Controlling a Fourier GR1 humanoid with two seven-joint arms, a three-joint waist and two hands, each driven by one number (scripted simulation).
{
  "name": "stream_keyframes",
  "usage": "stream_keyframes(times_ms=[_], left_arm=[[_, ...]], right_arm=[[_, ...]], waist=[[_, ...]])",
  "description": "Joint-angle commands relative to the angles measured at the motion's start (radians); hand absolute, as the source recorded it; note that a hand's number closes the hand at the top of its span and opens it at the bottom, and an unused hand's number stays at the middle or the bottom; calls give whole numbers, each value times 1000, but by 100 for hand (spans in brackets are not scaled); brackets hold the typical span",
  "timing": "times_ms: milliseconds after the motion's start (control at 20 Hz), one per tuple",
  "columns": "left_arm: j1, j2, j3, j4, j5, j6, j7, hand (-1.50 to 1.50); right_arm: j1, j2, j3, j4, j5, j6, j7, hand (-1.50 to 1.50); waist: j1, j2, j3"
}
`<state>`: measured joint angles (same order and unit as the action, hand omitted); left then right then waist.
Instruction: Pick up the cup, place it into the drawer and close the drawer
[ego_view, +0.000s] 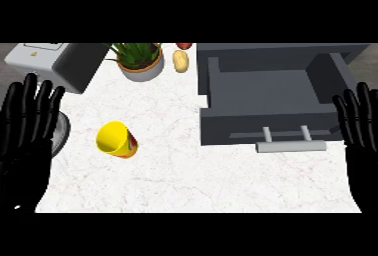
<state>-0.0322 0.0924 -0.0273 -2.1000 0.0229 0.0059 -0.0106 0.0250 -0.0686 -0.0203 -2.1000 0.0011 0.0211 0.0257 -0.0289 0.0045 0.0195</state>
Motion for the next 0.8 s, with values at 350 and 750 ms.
stream_keyframes(times_ms=[350, 750], left_arm=[[-98, -89, -12, 174, 51, 119, 48, -150], [-156, -91, 4, 297, 68, 111, -29, -150]], right_arm=[[-70, -7, 28, 14, -120, 75, 98, -150], [-51, 5, 4, 42, -129, 89, 41, -150]], waist=[[23, -1, -20], [27, -4, -19]])
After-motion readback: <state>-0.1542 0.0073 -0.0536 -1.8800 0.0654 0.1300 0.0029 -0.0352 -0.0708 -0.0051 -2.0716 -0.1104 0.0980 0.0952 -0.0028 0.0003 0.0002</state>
